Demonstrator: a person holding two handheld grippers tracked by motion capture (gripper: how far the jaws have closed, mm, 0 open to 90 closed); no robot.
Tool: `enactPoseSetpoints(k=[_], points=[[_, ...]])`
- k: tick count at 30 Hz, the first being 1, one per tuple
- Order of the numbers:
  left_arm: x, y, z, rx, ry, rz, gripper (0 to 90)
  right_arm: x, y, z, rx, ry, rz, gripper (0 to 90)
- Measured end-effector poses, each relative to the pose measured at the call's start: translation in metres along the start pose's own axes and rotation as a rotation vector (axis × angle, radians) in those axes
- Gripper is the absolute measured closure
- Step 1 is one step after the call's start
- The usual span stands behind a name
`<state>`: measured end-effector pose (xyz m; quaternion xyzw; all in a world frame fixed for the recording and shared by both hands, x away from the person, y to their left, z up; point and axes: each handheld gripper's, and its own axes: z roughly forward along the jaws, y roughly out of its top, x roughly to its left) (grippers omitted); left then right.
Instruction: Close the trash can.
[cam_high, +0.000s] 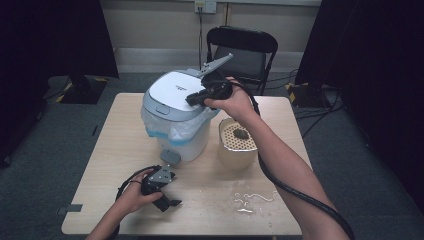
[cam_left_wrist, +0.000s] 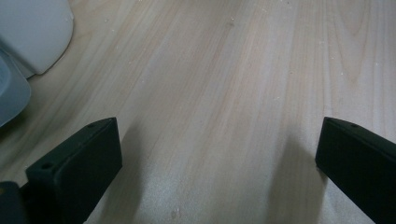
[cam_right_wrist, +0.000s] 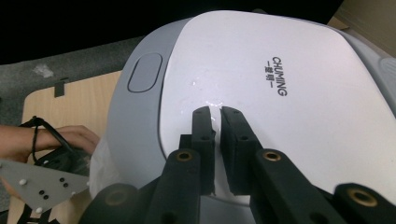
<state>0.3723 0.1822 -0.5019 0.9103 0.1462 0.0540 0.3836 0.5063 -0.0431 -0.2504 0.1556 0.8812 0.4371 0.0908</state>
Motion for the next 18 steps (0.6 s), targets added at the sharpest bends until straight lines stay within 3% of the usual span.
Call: enactPoseSetpoints(k=[4, 11, 14, 18], points=[[-0.0002, 0.0, -0.0001, 0.0, -0.001, 0.0, 0.0, -0.0003, 0.0063, 0.0046, 0.026, -0.01, -0.026, 86.4], [-0.0004, -0.0002, 0.0001, -0.003, -0.003, -0.001, 0.0, 0.0007, 0.0066, 0.008, 0.018, -0.016, -0.02, 90.0], [-0.0003, -0.0003, 0.0003, -0.005, -0.007, 0.0, 0.0, 0.003, 0.0091, 0.0105, 0.052, -0.032, -0.047, 90.0], [-0.0006, 0.0001, -0.0017, 0.018, -0.001, 0.008, 0.0, 0.0012, 0.0069, 0.0099, 0.032, -0.018, -0.029, 90.0]])
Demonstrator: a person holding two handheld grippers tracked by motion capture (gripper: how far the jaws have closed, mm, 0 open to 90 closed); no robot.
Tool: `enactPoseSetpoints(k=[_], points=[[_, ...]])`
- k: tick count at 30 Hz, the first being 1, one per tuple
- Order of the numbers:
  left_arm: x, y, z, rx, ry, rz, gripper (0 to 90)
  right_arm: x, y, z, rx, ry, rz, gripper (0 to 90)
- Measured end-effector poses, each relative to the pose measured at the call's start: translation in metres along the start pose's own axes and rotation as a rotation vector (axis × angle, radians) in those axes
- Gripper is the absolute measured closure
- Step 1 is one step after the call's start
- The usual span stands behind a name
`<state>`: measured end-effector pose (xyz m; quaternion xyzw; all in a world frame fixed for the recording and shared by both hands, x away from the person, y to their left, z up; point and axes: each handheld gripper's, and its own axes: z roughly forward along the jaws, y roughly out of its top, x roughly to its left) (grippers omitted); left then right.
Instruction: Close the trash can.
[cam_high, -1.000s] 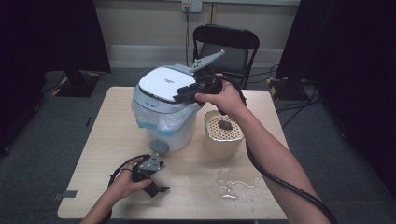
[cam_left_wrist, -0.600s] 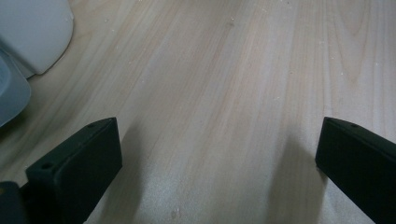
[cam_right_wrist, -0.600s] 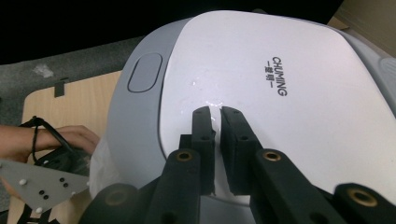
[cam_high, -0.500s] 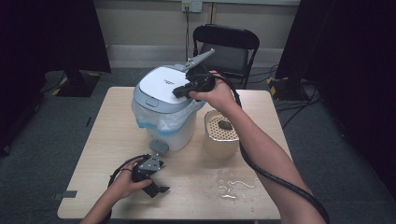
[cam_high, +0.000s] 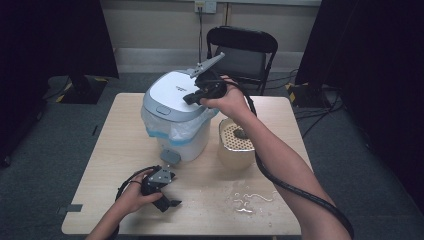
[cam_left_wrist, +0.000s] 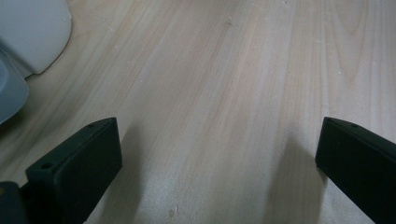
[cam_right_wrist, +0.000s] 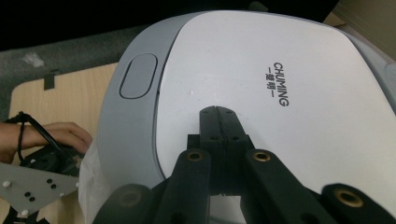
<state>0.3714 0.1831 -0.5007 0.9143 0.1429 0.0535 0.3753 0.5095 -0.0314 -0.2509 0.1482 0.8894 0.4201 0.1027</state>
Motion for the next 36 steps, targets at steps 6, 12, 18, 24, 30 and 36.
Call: enactPoseSetpoints(k=[6, 12, 18, 24, 30, 36], points=[[0.0, 0.0, 0.0, 0.002, 0.002, 0.004, 0.0, -0.005, -0.006, -0.005, -0.034, 0.005, 0.061, 66.6], [0.0, 0.0, 0.0, 0.0, 0.001, 0.003, 0.0, -0.009, -0.014, -0.014, -0.031, -0.021, 0.093, 41.3], [0.0, 0.0, 0.0, 0.0, -0.002, 0.006, 0.0, -0.007, -0.018, -0.026, -0.052, -0.072, 0.11, 22.2], [-0.001, 0.0, -0.001, 0.001, 0.001, 0.002, 0.0, -0.001, -0.021, -0.04, -0.058, -0.092, 0.099, 18.2], [-0.001, -0.001, 0.001, -0.017, 0.0, -0.004, 0.0, 0.004, -0.03, -0.052, -0.045, -0.087, 0.089, 18.0], [-0.001, -0.002, 0.0, -0.011, 0.002, -0.006, 0.0, 0.008, -0.041, -0.058, -0.047, -0.094, 0.089, 16.1]])
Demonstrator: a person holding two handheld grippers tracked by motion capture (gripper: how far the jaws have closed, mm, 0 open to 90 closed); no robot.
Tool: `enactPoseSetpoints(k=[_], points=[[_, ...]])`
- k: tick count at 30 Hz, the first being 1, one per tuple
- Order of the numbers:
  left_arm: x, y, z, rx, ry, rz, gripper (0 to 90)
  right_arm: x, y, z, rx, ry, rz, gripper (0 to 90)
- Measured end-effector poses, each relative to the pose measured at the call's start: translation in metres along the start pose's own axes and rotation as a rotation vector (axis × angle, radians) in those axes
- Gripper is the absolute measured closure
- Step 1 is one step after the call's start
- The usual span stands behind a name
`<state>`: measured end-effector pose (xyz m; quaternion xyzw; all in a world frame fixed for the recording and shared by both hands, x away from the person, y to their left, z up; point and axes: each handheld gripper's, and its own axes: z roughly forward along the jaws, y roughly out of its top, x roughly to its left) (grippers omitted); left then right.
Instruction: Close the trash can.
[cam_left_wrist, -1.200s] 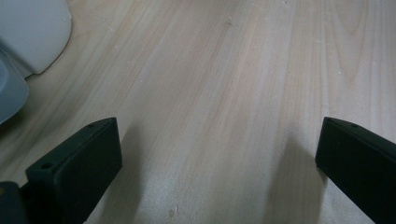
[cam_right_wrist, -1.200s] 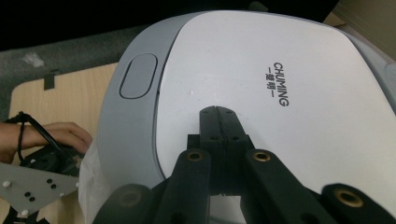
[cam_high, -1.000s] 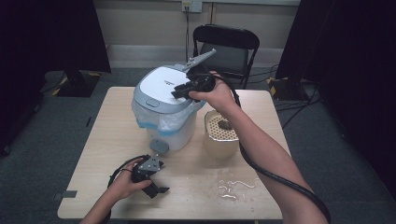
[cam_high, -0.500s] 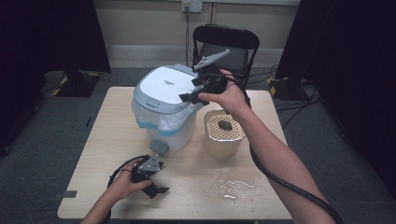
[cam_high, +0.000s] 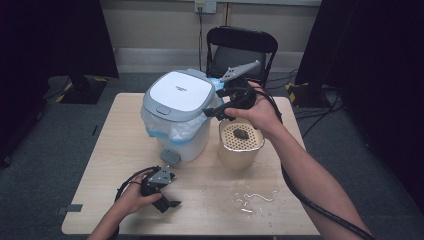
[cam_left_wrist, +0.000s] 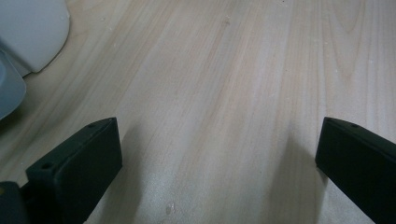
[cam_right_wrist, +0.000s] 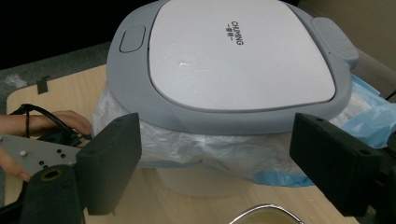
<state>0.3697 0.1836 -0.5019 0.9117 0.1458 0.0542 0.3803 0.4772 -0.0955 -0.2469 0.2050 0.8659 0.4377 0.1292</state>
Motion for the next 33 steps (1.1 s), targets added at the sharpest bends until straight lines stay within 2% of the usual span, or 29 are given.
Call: enactPoseSetpoints(k=[16, 19, 21, 27, 30, 33], points=[[0.0, 0.0, 0.0, 0.001, -0.001, 0.0, 0.0, 0.005, -0.025, -0.009, -0.027, 0.02, 0.023, 14.6], [0.0, 0.0, 0.0, 0.001, 0.0, 0.0, 0.0, 0.006, -0.03, -0.009, -0.017, 0.01, 0.021, 14.7], [0.0, 0.0, 0.0, 0.001, 0.0, 0.0, 0.0, 0.008, -0.034, -0.009, -0.006, 0.014, 0.007, 14.6], [0.0, 0.0, 0.0, -0.002, 0.002, -0.001, 0.0, 0.01, -0.05, -0.006, -0.005, 0.029, 0.013, 14.6], [0.0, 0.0, 0.0, 0.0, 0.004, 0.003, 0.0, 0.014, -0.058, -0.004, 0.007, 0.032, 0.001, 14.7], [0.0, 0.0, 0.001, -0.014, 0.001, 0.004, 0.0, 0.017, -0.067, 0.0, 0.019, 0.045, -0.001, 14.7]])
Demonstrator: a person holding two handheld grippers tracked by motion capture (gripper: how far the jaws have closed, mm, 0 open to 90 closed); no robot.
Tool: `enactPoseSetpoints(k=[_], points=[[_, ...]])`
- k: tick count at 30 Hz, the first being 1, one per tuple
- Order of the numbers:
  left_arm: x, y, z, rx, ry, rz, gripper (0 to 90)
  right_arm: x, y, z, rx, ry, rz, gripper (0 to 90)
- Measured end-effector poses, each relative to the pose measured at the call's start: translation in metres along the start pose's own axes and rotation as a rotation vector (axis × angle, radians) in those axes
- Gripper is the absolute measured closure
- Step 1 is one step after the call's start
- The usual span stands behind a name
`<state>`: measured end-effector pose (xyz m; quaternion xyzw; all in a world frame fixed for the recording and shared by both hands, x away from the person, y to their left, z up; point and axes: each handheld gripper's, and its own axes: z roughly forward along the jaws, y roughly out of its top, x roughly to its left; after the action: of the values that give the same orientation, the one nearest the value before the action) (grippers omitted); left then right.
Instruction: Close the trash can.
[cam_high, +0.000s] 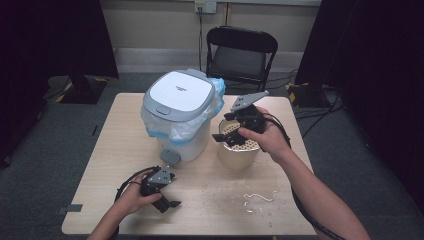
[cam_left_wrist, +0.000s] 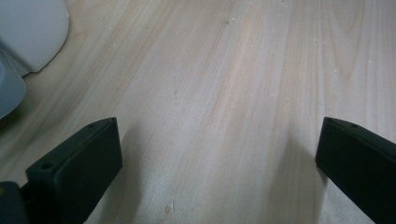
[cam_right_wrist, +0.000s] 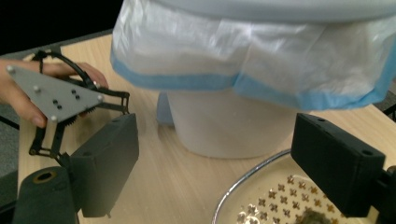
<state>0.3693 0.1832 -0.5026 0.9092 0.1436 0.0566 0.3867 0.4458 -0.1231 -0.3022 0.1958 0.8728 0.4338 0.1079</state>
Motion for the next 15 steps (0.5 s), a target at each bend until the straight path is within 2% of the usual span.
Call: enactPoseSetpoints(k=[4, 7, 15], points=[[-0.001, 0.0, 0.0, -0.002, -0.001, 0.0, 0.0, 0.003, -0.013, 0.007, -0.002, 0.016, 0.006, 14.6], [-0.001, -0.001, -0.001, -0.002, -0.003, -0.001, 0.0, 0.009, -0.024, 0.013, 0.022, 0.025, -0.01, 14.7], [-0.002, -0.001, -0.002, 0.014, -0.001, -0.002, 0.0, 0.02, -0.051, 0.023, 0.03, 0.044, -0.03, 14.7]])
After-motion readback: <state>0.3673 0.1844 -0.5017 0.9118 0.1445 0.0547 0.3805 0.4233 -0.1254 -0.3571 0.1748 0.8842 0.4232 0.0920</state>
